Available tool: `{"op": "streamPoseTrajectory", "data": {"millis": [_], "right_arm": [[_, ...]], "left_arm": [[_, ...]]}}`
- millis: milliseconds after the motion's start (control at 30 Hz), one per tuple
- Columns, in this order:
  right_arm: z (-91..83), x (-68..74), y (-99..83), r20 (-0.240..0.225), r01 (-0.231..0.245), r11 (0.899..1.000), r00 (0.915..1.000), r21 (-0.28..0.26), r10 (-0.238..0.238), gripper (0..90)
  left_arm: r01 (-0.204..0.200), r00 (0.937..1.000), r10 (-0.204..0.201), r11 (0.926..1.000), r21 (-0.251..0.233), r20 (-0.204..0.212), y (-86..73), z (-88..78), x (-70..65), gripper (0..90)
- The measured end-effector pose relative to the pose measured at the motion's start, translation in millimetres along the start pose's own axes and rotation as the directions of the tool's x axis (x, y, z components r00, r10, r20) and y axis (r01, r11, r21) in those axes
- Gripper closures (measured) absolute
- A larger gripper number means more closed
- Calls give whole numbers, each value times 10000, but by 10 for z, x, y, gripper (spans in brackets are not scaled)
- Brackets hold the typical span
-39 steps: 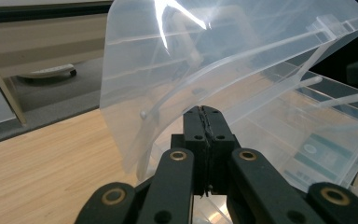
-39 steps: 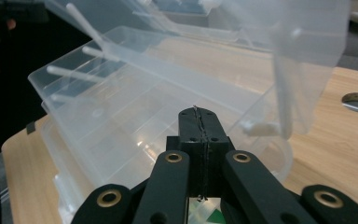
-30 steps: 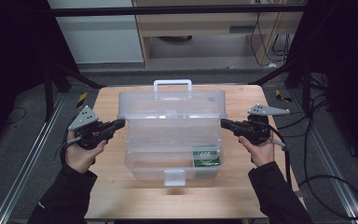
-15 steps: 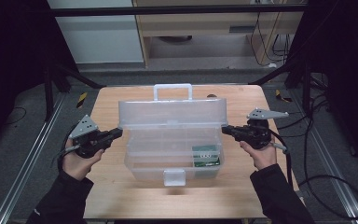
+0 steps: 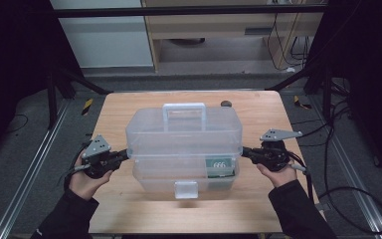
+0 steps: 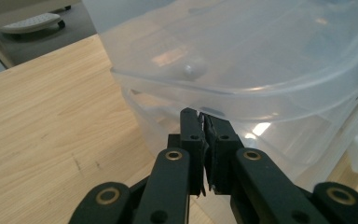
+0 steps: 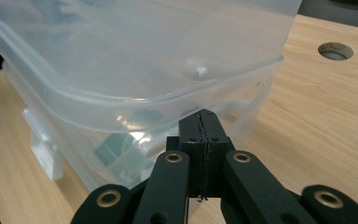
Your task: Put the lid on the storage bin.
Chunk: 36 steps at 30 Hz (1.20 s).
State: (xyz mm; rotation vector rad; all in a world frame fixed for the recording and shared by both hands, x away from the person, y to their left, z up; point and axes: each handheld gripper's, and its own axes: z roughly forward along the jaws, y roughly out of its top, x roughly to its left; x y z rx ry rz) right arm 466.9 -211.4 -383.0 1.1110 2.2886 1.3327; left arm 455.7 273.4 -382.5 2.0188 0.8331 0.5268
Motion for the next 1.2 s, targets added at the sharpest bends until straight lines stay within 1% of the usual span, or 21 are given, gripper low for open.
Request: {"op": "streamPoseTrajectory", "data": {"millis": [67, 133, 167, 200, 267, 367, 433, 533, 567, 600, 667, 767, 800, 900, 933, 1000, 1033, 1067, 1100, 1133, 1200], "right_arm": [[17, -1, -21, 101, 47, 9999, 9999, 144, -48, 900], [33, -11, -42, 252, 140, 9995, 9996, 292, -147, 900], [46, -25, -60, 403, 209, 9991, 9989, 372, -224, 900], [58, -47, -80, 504, 203, 9990, 9985, 407, -223, 900], [80, -103, -123, 751, 97, 9981, 9971, 613, -143, 900], [93, -179, -178, 1148, -32, 9966, 9934, 826, -63, 900], [86, -225, -201, 1375, -113, 9968, 9905, 792, 3, 900], [67, -292, -241, 1714, -503, 9974, 9844, 507, 409, 896], [64, -318, -258, 1871, -575, 9972, 9812, 471, 478, 883], [61, -346, -278, 2006, -688, 9968, 9779, 395, 596, 876], [57, -403, -318, 2243, -912, 9953, 9711, 320, 818, 850], [48, -484, -378, 2673, -1136, 9935, 9577, 119, 1063, 780], [44, -511, -399, 2774, -1240, 9923, 9536, 69, 1172, 753], [41, -581, -462, 3382, -1213, 9926, 9340, -18, 1148, 592], [40, -610, -487, 3566, -1170, 9931, 9275, -79, 1121, 536], [37, -667, -539, 3829, -1370, 9904, 9141, -176, 1333, 420], [34, -692, -558, 3999, -1445, 9893, 9059, -174, 1394, 377], [29, -717, -577, 4128, -1428, 9895, 9002, -204, 1384, 343], [24, -740, -595, 4159, -1513, 9881, 8971, -280, 1492, 306], [21, -754, -606, 4188, -1643, 9859, 8935, -312, 1622, 276], [22, -778, -628, 4348, -1622, 9861, 8859, -367, 1619, 243]], "left_arm": [[-7, 10000, 7, 9999, 124, -23, -25, 18, 6, 854], [-48, 9998, 54, 9995, 319, -182, -55, 38, 24, 849], [-112, 9993, 128, 9988, 478, -342, -75, 46, 42, 849], [-68, 9988, 92, 9986, 516, -471, -101, 54, 69, 848], [211, 9982, -177, 9979, 611, -568, -158, 62, 146, 847], [712, 9947, -658, 9951, 683, -788, -247, 81, 269, 842], [1007, 9905, -931, 9923, 727, -1015, -302, 102, 330, 839], [1393, 9827, -1288, 9876, 725, -1334, -375, 140, 404, 810], [1436, 9800, -1313, 9869, 741, -1495, -396, 152, 425, 794], [1517, 9755, -1376, 9858, 721, -1718, -422, 166, 449, 775], [1670, 9690, -1501, 9833, 728, -1961, -456, 175, 487, 733], [1923, 9541, -1723, 9795, 602, -2448, -520, 194, 546, 635], [1991, 9505, -1787, 9783, 568, -2542, -542, 200, 563, 613], [2027, 9394, -1778, 9776, 568, -2931, -595, 212, 599, 506], [2052, 9367, -1800, 9772, 543, -3004, -607, 214, 609, 478], [2113, 9323, -1868, 9763, 474, -3097, -625, 219, 624, 427], [2083, 9308, -1829, 9769, 482, -3163, -631, 221, 631, 403], [2063, 9290, -1800, 9773, 487, -3234, -636, 223, 640, 385], [2063, 9290, -1800, 9773, 487, -3234, -636, 223, 640, 366], [2147, 9235, -1882, 9757, 436, -3342, -647, 224, 656, 348], [2191, 9212, -1927, 9748, 414, -3381, -656, 219, 673, 325]]}}
